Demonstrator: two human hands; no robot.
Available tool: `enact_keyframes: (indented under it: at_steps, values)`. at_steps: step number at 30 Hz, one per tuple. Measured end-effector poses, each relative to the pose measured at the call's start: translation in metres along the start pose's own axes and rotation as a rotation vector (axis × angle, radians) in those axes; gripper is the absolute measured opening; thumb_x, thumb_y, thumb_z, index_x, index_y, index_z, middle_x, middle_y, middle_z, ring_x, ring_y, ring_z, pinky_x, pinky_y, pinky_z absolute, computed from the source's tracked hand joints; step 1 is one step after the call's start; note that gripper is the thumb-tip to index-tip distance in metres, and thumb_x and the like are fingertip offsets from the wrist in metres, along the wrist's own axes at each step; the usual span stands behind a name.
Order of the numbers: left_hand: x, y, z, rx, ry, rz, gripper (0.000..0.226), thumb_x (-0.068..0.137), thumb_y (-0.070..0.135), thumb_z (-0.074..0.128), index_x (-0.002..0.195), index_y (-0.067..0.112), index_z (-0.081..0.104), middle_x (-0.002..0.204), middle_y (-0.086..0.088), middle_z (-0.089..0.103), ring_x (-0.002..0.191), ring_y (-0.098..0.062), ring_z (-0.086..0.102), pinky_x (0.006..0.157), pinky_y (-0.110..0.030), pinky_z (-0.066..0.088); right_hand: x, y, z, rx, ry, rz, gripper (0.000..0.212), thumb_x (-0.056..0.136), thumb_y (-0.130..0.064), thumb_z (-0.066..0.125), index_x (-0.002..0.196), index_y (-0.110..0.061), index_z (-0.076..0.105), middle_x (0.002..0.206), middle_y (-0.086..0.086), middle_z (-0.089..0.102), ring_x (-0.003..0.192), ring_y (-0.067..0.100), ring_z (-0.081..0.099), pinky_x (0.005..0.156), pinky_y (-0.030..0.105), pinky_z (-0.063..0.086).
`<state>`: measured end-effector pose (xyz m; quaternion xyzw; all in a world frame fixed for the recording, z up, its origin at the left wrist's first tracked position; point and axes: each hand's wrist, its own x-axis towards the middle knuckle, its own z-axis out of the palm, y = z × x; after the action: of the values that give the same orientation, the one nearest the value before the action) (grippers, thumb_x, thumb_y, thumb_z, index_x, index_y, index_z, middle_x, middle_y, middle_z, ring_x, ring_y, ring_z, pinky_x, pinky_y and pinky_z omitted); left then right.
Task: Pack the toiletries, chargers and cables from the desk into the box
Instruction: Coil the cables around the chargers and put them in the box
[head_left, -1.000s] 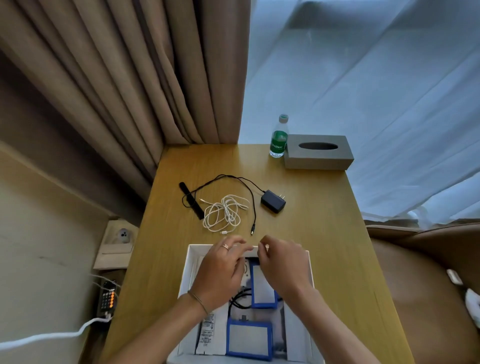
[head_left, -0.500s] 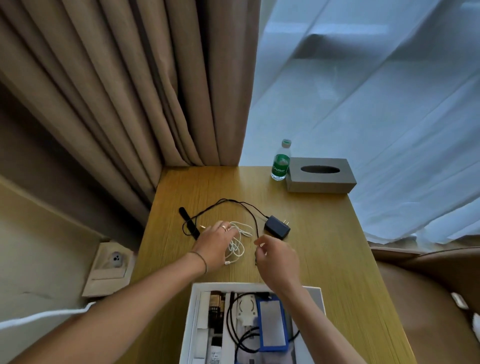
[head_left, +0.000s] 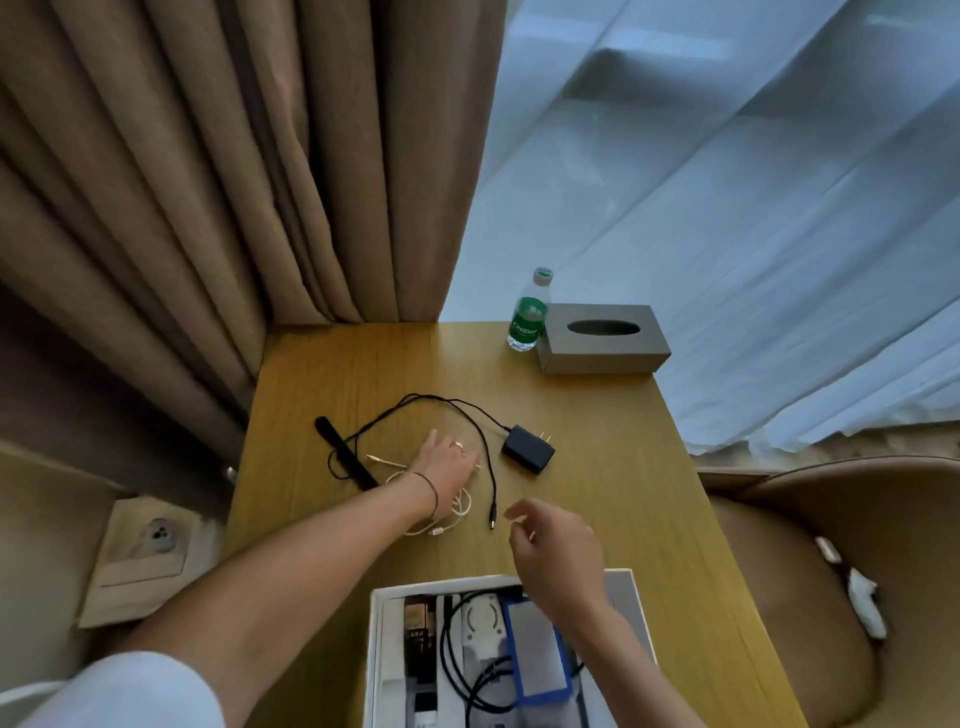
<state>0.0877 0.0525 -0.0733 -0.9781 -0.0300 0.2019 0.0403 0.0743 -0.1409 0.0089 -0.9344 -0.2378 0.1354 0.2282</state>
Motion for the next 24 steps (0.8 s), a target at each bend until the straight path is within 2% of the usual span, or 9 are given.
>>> enact_keyframes:
  at_steps: [2,5,7,11,15,17,19,23,24]
  values:
    - [0.002,-0.001,0.001,-0.025,0.013,-0.008,0.064,0.083,0.02,0.07,0.141,0.015,0.045,0.147,-0.016,0.046,0.137,-0.032,0.039,0.117,-0.052,0.028,-0.003,0.002,-0.002,0.001,0.005,0.021,0.023,0.094,-0.02,0.056,0.106,-0.028,0.074,0.099,-0.013,0.075,0.075,-0.003,0.058,0.062,0.007,0.037]
    - [0.001,-0.005,0.002,-0.152,0.051,-0.024,0.038,0.083,0.02,0.068,0.119,0.017,0.059,0.134,-0.014,0.052,0.118,-0.027,0.048,0.103,-0.042,0.043,-0.008,0.004,-0.007,0.037,0.002,0.055,0.023,0.095,-0.02,0.056,0.108,-0.028,0.074,0.101,-0.012,0.075,0.081,-0.001,0.061,0.07,0.018,0.049]
    - [-0.004,-0.008,0.001,-0.255,0.101,-0.046,0.027,0.083,0.018,0.067,0.108,0.019,0.059,0.119,-0.009,0.054,0.097,-0.019,0.046,0.086,-0.034,0.047,-0.011,0.006,-0.011,0.069,0.003,0.071,0.023,0.096,-0.021,0.056,0.109,-0.028,0.073,0.098,-0.014,0.072,0.078,-0.002,0.063,0.073,0.021,0.054]
    - [-0.016,-0.012,-0.008,-0.413,0.143,-0.092,0.018,0.081,0.023,0.07,0.089,0.027,0.053,0.094,0.002,0.054,0.077,-0.011,0.046,0.065,-0.024,0.044,-0.013,0.012,-0.019,0.151,0.001,0.073,0.022,0.098,-0.02,0.056,0.111,-0.027,0.073,0.091,-0.018,0.065,0.063,-0.006,0.058,0.068,0.021,0.057]
    - [-0.038,-0.016,-0.03,-0.659,0.148,-0.184,0.02,0.08,0.027,0.069,0.075,0.031,0.051,0.075,0.007,0.061,0.065,-0.01,0.057,0.052,-0.024,0.04,-0.007,0.009,-0.022,0.256,0.006,0.027,0.021,0.097,-0.02,0.061,0.114,-0.027,0.071,0.098,-0.019,0.068,0.086,-0.005,0.063,0.081,0.028,0.059]
    - [-0.052,-0.017,-0.042,-0.758,0.213,-0.21,0.023,0.08,0.03,0.07,0.07,0.029,0.049,0.068,0.008,0.059,0.059,-0.009,0.054,0.049,-0.024,0.037,-0.001,0.004,-0.02,0.337,-0.017,-0.007,0.026,0.094,-0.023,0.066,0.119,-0.03,0.066,0.105,-0.019,0.067,0.094,-0.005,0.061,0.087,0.031,0.058]
    - [-0.07,-0.017,-0.056,-0.883,0.293,-0.227,0.026,0.083,0.029,0.069,0.067,0.027,0.048,0.063,0.008,0.055,0.053,-0.009,0.048,0.048,-0.023,0.035,0.005,-0.002,-0.016,0.458,-0.07,-0.029,0.039,0.093,-0.026,0.068,0.13,-0.032,0.059,0.12,-0.018,0.064,0.107,-0.004,0.058,0.096,0.033,0.054]
    - [-0.103,-0.014,-0.083,-1.07,0.378,-0.235,0.014,0.087,0.018,0.067,0.082,0.009,0.057,0.072,-0.007,0.059,0.059,-0.013,0.049,0.056,-0.031,0.043,0.012,-0.015,-0.013,0.586,-0.133,-0.107,0.067,0.092,-0.033,0.069,0.15,-0.031,0.038,0.149,-0.011,0.046,0.134,0.002,0.042,0.111,0.031,0.039]
    - [-0.112,-0.012,-0.09,-1.106,0.383,-0.221,0.011,0.087,0.016,0.068,0.087,0.01,0.058,0.075,-0.004,0.06,0.061,-0.012,0.051,0.059,-0.03,0.045,0.014,-0.018,-0.014,0.604,-0.137,-0.132,0.071,0.091,-0.036,0.07,0.152,-0.032,0.034,0.153,-0.01,0.043,0.137,0.002,0.039,0.113,0.032,0.037]
